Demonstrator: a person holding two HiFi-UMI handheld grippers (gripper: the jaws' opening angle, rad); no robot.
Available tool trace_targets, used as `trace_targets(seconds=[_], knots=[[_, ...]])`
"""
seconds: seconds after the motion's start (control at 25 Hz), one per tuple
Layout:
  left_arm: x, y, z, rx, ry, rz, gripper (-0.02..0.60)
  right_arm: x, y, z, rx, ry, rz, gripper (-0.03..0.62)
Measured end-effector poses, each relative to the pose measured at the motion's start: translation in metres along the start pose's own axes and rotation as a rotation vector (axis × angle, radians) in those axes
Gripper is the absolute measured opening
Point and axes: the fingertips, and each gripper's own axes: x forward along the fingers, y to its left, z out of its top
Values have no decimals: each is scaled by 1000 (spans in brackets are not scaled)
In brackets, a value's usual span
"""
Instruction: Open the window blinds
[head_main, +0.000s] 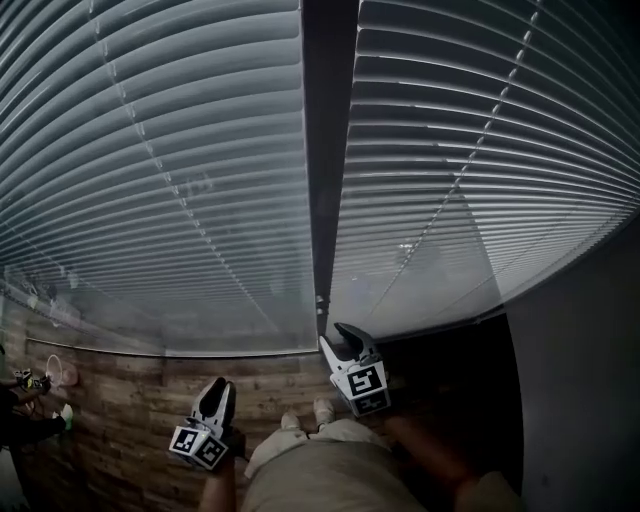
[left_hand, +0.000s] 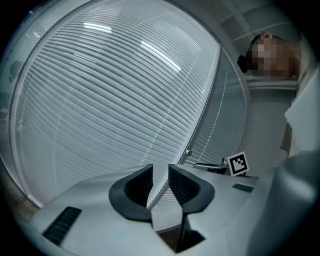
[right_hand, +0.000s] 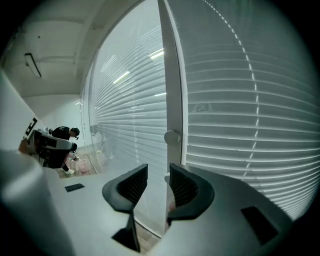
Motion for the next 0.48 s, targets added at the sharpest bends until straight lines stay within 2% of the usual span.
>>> trace_targets(seconds=[0.2, 0.48], knots=[[18, 5, -15, 12, -17, 17, 107, 21, -14, -29, -27, 36, 5, 143], [18, -3, -15, 15, -29, 26, 106, 24, -7, -22, 15, 29, 46, 143]])
